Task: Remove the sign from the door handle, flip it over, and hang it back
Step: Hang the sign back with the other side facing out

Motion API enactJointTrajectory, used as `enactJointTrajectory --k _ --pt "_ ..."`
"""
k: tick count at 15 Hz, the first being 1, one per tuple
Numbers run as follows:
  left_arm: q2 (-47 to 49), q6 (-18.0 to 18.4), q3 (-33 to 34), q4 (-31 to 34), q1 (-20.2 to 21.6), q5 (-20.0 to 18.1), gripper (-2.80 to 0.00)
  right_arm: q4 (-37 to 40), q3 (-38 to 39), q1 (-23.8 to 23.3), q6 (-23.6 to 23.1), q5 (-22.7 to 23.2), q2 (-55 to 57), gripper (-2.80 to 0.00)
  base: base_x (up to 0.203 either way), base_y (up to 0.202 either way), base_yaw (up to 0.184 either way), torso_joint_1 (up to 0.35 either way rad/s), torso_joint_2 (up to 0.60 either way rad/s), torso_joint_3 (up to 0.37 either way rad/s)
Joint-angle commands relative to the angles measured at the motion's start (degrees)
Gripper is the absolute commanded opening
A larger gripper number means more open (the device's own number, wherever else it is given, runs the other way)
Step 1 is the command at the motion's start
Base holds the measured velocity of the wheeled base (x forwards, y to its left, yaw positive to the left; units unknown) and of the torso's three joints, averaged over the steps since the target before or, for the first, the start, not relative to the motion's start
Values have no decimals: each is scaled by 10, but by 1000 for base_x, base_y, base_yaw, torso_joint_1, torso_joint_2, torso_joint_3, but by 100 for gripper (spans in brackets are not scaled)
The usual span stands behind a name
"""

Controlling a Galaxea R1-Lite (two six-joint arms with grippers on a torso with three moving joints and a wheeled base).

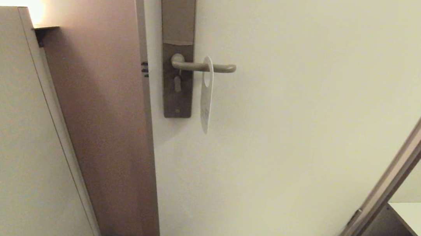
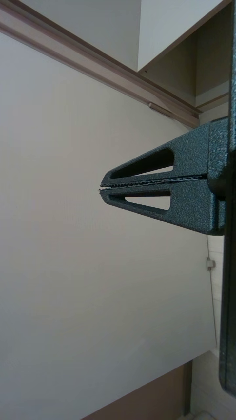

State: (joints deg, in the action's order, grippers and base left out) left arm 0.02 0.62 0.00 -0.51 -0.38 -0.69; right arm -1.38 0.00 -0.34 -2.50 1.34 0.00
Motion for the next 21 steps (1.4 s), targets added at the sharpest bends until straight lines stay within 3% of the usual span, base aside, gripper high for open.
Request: enactJointTrajectory --k 1,8,12,17,21 --pt "0 2 0 -1 0 1 -280 0 0 0 0 0 1 -280 0 0 0 0 0 0" --pt "0 19 -2 -2 0 -3 -280 0 0 0 0 0 0 -280 0 0 0 0 0 0" --pt "19 32 -60 17 0 -49 -280 0 0 0 0 1 1 -280 0 0 0 0 0 0" --pt "173 29 -132 -18 -16 -81 -280 0 0 0 0 0 1 -280 0 0 0 0 0 0" --pt "326 22 -196 -96 -89 -84 -280 0 0 0 0 1 1 -280 0 0 0 0 0 0"
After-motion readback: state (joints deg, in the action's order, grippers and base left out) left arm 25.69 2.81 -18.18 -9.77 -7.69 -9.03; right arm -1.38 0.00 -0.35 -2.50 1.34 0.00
